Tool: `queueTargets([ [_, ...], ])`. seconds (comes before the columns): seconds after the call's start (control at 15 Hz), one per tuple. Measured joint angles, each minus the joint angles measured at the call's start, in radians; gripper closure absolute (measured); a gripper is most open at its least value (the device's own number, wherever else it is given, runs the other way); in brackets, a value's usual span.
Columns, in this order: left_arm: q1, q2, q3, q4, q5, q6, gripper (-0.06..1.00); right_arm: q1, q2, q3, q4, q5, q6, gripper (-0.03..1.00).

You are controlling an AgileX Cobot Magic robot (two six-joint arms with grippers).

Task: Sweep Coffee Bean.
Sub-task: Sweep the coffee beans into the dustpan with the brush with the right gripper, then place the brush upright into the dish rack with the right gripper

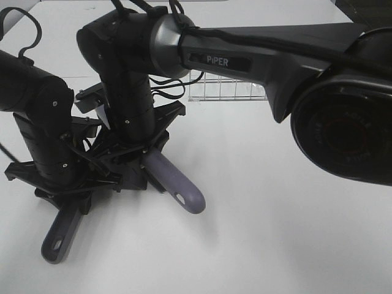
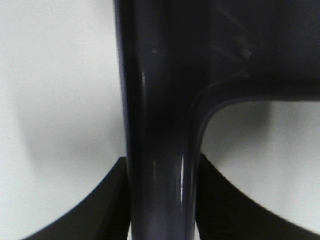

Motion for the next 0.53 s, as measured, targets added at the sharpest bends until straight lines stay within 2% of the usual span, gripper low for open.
queueTargets([
  [0.2, 0.000, 0.000, 0.000, 0.000, 0.000, 0.000, 0.60, 0.001, -0.023, -0.005, -0.017, 0.007, -0.006, 0.66],
  [0.33, 0.000, 0.000, 0.000, 0.000, 0.000, 0.000, 0.60, -0.010, -0.074, -0.005, -0.080, 0.005, -0.004, 0.66],
  [0.53, 0.000, 0.000, 0.000, 0.000, 0.000, 0.000, 0.60, -0.081, -0.168, -0.005, -0.111, 0.004, -0.003, 0.66],
])
